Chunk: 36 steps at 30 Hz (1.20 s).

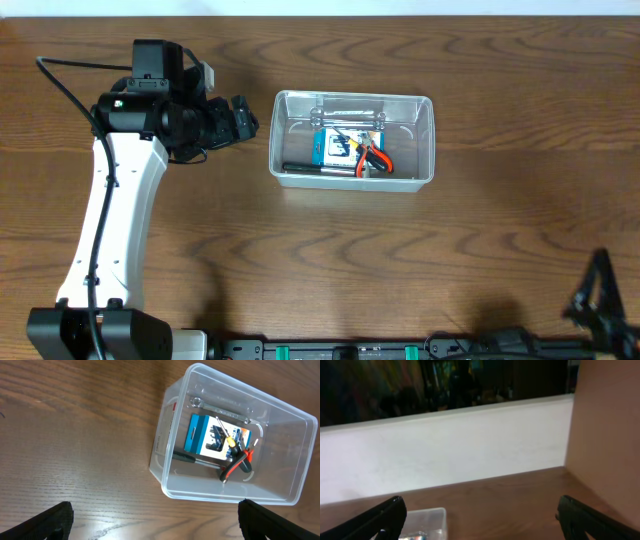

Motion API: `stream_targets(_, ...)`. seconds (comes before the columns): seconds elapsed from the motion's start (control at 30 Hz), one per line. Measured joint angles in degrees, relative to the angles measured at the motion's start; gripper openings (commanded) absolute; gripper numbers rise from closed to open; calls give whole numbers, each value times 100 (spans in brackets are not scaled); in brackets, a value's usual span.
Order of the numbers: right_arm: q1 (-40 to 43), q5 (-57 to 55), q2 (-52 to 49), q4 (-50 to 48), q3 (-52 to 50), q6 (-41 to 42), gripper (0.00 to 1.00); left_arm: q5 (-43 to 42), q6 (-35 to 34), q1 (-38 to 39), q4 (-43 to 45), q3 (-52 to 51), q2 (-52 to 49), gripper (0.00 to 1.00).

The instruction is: Pack container

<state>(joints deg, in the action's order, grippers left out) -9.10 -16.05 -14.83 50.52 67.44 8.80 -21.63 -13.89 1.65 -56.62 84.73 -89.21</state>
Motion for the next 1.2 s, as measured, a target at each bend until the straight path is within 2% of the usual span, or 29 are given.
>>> stream_targets(0.3,0,343,988,-2677,-3510,409,99,7,0,0,0,0,0,98)
stream_targets(0.53,0,450,1311,-4096,-5344,490,99,2,0,0,2,0,0,98)
stream_targets(0.77,74,708,1388,-4489,-6015,420,99,2,0,0,0,0,0,98)
stream_targets(1.0,269,1250,1388,-4529,-6177,-254,99,2,0,0,0,0,0,98)
stream_targets(1.2,385,1401,1388,-4572,-6476,-476,99,2,0,0,0,0,0,98)
